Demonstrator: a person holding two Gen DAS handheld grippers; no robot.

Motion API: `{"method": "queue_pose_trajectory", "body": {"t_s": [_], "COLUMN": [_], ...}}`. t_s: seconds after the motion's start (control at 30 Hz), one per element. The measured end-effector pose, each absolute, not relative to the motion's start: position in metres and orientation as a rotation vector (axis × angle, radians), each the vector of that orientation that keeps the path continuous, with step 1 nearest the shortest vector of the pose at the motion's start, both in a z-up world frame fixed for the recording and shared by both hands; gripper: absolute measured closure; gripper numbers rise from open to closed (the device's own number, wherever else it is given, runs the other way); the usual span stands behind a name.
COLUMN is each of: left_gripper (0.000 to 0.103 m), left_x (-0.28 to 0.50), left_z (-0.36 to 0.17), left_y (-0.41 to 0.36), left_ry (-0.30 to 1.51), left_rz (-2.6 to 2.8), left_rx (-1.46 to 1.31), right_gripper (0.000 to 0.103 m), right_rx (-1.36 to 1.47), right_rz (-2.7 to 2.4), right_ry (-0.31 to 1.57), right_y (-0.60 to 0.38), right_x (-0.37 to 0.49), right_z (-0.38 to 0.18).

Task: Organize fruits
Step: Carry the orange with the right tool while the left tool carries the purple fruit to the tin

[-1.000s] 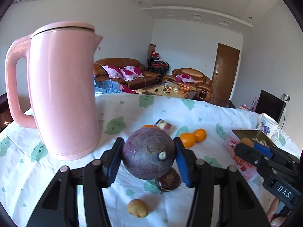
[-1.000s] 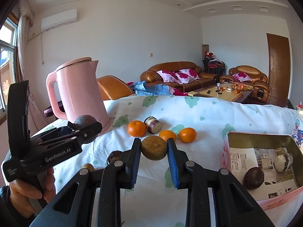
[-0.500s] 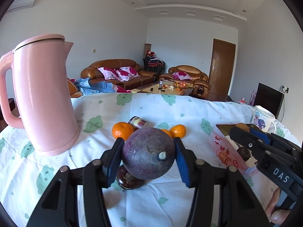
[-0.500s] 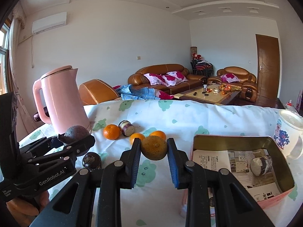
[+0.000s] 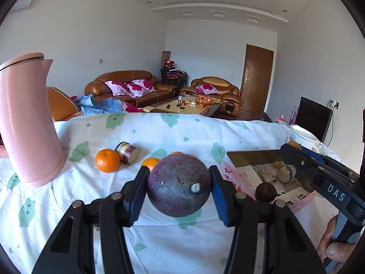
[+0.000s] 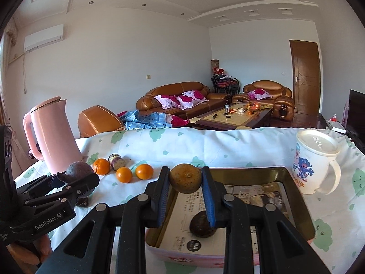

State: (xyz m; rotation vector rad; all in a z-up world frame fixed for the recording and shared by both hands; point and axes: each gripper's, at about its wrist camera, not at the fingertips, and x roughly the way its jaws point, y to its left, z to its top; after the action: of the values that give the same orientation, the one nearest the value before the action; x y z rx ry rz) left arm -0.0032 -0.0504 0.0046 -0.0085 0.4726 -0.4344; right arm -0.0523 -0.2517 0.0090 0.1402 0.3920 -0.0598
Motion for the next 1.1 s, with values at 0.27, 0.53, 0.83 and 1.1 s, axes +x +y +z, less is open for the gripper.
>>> {"method": "queue_pose_trajectory", "body": {"t_s": [0.27,0.53,0.83,1.1], "left_gripper": [0.048,0.048,0.048,0.048], "left_x": [-0.008,-0.009,-0.005,-0.001], "left_z": [0.01,0.014,0.008,-0.004], "left_y": [-0.086,-0.128,-0.184,-0.218], "left_ry": [0.466,0.459,0.501,0.578], "left_rz": [-0.484,-0.539,-0.606,-0.635], "left_rx": [0.009,0.034,0.058,0.101], "right_gripper": [0.074,0.074,0.073,0.073], "right_rx": [0.175,0.207,0.214,0.245], "right_rz": [-0.126,-0.204,-0.221,-0.229], "right_ry": [0.379,0.394,0.46,0.566], "right_y": [-0.293,-0.338,-0.369,-0.369], "right_x": [-0.06,-0.064,-0.056,-0.051], "right_z": [0.01,0.006,-0.003,-0.015]}}
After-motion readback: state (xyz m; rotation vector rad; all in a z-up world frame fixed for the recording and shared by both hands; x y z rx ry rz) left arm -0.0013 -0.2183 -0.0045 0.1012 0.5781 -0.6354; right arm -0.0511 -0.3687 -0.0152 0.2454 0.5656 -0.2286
